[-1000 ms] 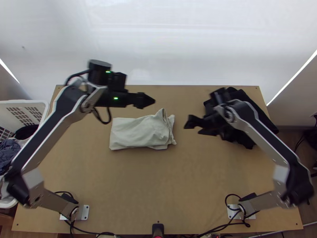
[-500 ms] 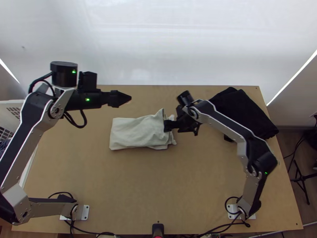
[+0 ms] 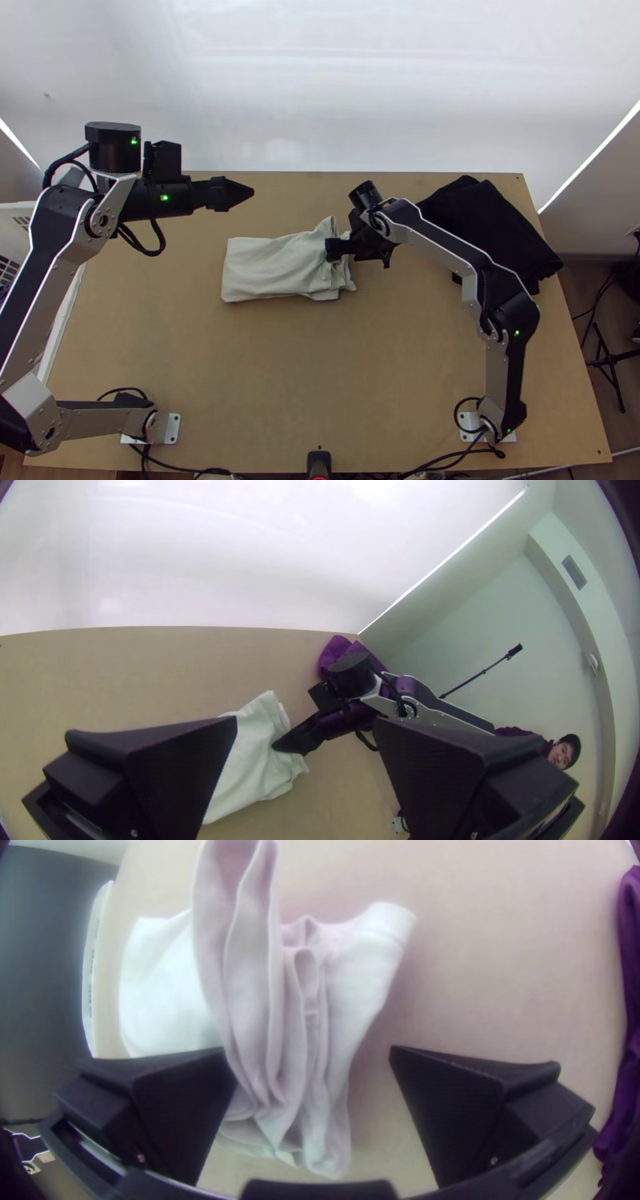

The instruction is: Fold the t-shirt

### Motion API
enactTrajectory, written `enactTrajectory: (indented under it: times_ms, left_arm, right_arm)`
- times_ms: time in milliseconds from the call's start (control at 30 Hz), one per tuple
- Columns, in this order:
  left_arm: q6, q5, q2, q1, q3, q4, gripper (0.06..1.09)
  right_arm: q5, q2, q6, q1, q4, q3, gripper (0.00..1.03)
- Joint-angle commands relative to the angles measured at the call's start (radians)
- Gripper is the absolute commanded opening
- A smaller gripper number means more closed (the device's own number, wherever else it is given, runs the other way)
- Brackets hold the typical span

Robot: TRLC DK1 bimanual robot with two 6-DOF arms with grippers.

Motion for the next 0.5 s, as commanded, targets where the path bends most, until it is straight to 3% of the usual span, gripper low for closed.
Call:
enactTrajectory:
  times_ms: [0,200,467]
  left_arm:
    - [-0.001,-0.001,0.002,0.01,0.001,-0.002,1.04]
    - [-0.001,-0.001,0.016,0.016,0.012,-0.002,1.04]
    - [0.0,-0.001,0.022,0.028,0.021,-0.005,1.04]
  right_arm:
    - [-0.08,0.032,0.019,-0.014,0.018,0.007,0.99]
    - [-0.15,0.053,0.044,-0.011,0.038,0.004,0.99]
    - [-0.176,0.099,0.064,-0.008,0.075,0.035,0.99]
